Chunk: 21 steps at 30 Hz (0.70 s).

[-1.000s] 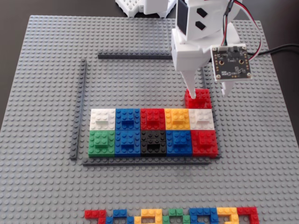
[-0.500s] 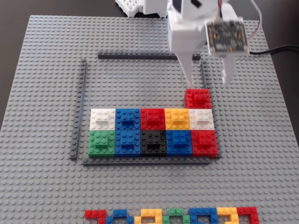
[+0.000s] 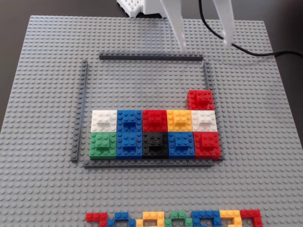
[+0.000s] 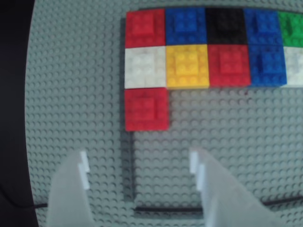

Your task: Grab the cube and place it into the grid

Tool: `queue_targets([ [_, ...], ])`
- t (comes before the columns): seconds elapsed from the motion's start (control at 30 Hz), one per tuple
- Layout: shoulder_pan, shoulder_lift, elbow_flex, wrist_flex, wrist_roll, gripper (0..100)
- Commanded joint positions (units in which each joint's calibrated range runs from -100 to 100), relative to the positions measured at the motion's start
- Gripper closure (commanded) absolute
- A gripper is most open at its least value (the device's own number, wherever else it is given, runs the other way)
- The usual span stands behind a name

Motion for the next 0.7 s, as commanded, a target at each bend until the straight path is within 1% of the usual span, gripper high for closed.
queue_targets([
  [0.0, 1.01, -15.49, 4.79, -0.37, 1.03, 75],
  [0.1, 1.82, -23.83, 9.77, -1.05, 2.10, 76],
  [0.13, 2.34, -25.98, 11.13, -1.00, 2.34, 80],
  [0.23, 3.52, -31.49, 14.85, -1.20, 2.64, 100],
  [0.67, 5.43, -54.36, 31.80, -2.08, 5.23, 100],
])
